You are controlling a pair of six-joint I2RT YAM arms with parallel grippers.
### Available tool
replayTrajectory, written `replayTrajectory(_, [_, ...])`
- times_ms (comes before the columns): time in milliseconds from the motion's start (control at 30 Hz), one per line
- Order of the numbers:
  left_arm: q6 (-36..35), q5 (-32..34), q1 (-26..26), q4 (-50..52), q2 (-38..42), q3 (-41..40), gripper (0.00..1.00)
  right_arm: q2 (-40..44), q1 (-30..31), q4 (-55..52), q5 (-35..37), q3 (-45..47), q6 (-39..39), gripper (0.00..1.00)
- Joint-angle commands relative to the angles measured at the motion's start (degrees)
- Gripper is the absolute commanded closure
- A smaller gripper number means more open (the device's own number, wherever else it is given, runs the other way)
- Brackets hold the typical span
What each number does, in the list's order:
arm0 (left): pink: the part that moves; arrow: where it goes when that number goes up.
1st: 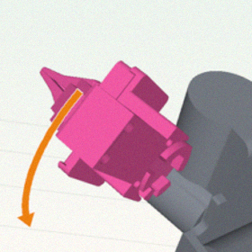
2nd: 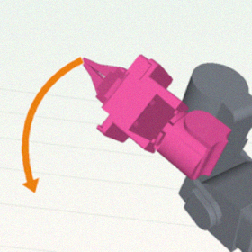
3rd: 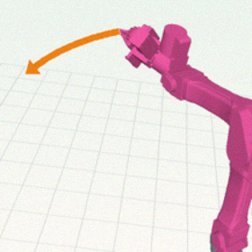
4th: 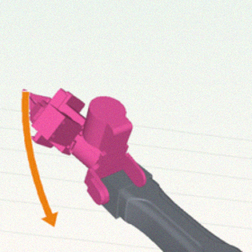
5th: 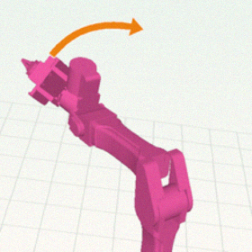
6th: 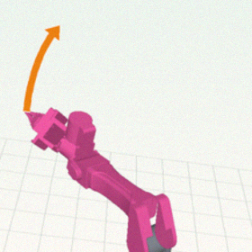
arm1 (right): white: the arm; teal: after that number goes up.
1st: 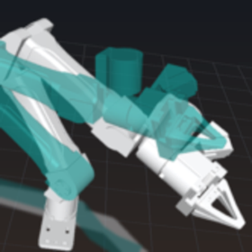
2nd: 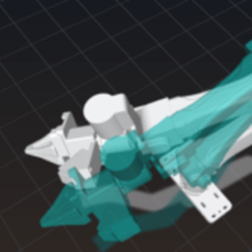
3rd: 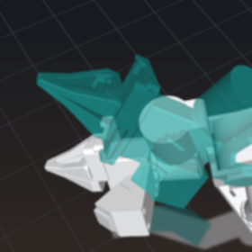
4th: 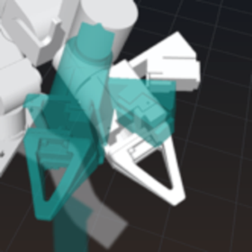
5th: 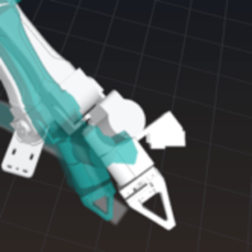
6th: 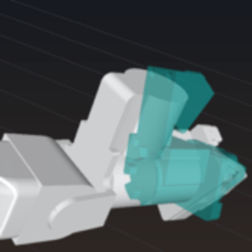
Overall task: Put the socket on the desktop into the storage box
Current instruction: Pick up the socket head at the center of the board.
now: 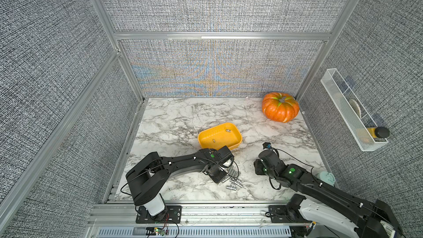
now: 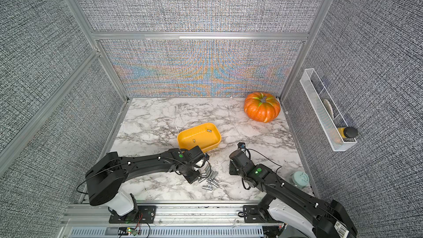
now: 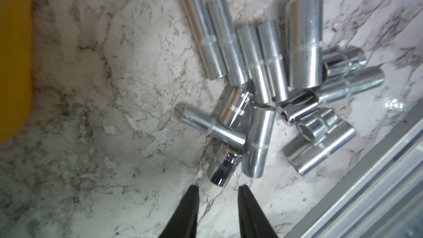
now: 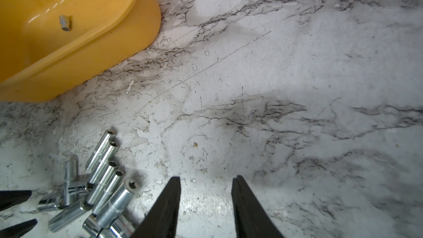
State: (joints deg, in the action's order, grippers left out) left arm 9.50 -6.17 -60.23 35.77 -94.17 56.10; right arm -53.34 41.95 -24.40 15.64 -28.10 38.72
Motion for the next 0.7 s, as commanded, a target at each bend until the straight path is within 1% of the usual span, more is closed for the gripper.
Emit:
replayTrajectory(0, [-0.8, 0.34, 0.09, -0.26, -0.19, -0.22, 0.65, -0.18, -0.01, -0.97, 0.82, -0.03, 0.35, 0.57])
replayTrajectory(667, [-2.27, 0.19, 0.02, -2.43, -3.6, 0.42, 0.65, 0.6, -0.01, -1.29, 1.21, 0.24, 1.12, 0.57])
